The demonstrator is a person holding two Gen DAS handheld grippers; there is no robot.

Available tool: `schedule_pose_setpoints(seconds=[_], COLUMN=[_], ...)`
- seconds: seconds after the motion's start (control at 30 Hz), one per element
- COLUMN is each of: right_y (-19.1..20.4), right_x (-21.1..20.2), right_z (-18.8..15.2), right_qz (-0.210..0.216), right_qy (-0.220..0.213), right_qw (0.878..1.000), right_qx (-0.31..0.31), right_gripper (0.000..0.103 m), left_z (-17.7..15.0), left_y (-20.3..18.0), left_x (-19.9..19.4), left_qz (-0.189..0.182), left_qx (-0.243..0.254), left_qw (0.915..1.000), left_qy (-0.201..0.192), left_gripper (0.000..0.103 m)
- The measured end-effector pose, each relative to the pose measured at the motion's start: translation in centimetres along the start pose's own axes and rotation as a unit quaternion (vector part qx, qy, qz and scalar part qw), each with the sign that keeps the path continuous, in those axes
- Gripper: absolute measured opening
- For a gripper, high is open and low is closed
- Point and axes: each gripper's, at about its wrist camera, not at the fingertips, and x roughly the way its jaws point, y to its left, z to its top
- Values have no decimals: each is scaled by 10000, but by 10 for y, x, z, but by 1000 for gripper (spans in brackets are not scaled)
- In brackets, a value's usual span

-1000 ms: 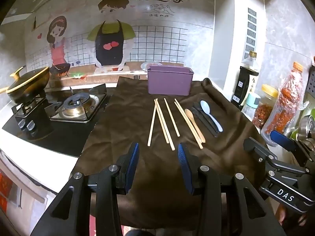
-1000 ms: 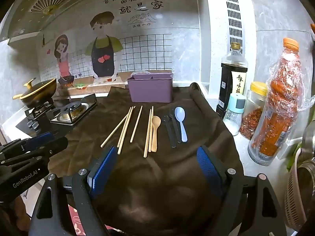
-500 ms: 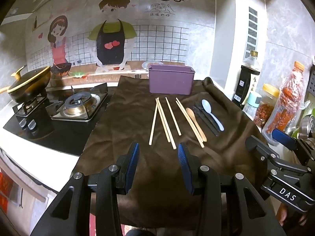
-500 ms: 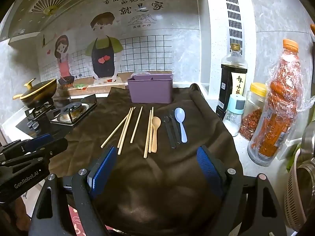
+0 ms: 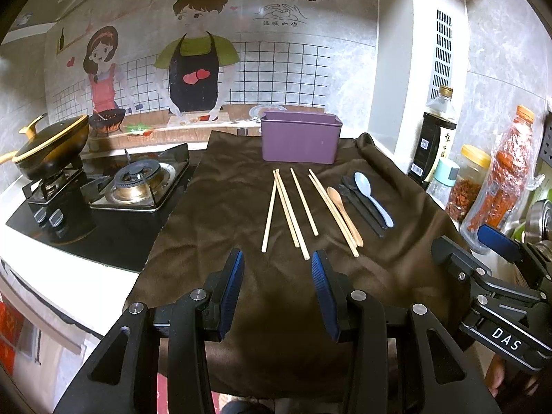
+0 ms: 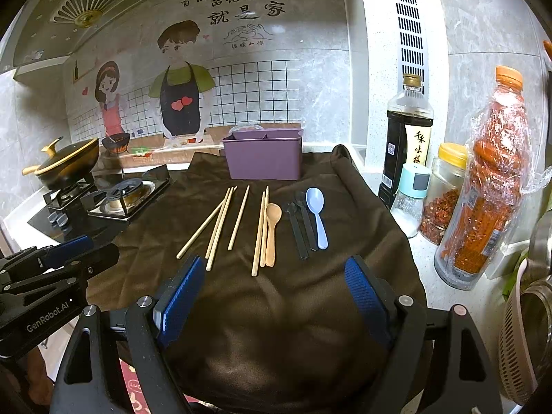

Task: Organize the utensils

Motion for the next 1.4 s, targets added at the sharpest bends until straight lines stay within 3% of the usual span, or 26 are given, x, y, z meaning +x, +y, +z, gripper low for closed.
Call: schedule_pose_setpoints(seconds=[1.4], right_y=[-2], right_x=[0], right_z=[0], right_qz=[9], right_qy=[7], right_qw=[10000], right_qx=[23], right_gripper=[82], left_z=[-3], left_y=[-3], left_x=[3], left_qz=[-21], left_qx=[51], left_qw=[10000], left_qy=[9], left_gripper=[42])
